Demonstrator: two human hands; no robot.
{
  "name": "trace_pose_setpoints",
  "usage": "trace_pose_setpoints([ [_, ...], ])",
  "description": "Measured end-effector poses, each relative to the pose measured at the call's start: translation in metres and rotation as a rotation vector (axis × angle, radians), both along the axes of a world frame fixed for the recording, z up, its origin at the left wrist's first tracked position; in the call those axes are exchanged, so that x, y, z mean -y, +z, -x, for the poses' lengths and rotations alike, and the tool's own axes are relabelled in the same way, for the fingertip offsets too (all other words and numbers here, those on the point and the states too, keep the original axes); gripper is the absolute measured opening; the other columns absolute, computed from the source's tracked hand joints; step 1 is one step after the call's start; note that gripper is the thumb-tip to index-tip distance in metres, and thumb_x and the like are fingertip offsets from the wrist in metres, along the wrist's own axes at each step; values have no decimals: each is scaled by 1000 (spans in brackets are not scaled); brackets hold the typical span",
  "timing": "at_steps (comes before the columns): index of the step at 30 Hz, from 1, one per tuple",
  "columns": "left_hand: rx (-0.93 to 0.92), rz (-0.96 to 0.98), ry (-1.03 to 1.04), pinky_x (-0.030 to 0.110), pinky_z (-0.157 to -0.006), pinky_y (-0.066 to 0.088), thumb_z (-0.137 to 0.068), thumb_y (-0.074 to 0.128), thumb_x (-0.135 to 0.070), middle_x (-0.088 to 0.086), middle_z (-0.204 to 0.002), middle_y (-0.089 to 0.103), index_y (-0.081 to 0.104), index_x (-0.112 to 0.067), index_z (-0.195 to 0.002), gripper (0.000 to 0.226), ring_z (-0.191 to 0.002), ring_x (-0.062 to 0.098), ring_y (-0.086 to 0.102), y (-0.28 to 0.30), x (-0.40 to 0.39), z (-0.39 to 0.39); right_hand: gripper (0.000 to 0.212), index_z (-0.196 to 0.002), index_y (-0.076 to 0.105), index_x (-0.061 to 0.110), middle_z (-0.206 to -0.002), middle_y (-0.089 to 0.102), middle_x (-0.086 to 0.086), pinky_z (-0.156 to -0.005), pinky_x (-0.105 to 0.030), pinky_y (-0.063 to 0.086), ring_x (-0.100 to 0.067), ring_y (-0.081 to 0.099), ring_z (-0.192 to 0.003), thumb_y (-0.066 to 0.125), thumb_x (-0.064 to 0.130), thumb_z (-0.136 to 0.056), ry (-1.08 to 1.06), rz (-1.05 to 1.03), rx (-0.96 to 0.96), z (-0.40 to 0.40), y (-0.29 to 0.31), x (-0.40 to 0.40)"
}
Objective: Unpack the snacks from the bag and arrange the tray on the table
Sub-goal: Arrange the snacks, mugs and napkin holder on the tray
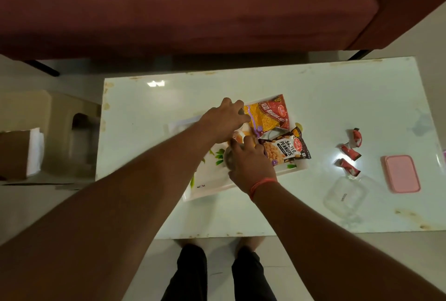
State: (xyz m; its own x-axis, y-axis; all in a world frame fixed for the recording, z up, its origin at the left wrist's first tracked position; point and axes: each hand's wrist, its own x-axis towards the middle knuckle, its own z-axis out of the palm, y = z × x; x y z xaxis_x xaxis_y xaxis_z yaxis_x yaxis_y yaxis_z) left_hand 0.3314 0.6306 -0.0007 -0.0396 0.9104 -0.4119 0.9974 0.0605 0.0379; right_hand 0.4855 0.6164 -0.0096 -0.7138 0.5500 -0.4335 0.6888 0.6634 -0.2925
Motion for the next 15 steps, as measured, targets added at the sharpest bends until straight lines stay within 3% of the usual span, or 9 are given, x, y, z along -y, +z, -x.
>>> trace_pose_setpoints([
  [15,-12,-16,2,46,-91,51,-85,73,-28,11,-152,33,40,-30,-144,67,-137,35,32,-6,2,0,86,-144,33,18,-136,37,-17,-92,-50,54,-43,44,-122,80,37,-74,-6,-4,-10,1,-2,2],
])
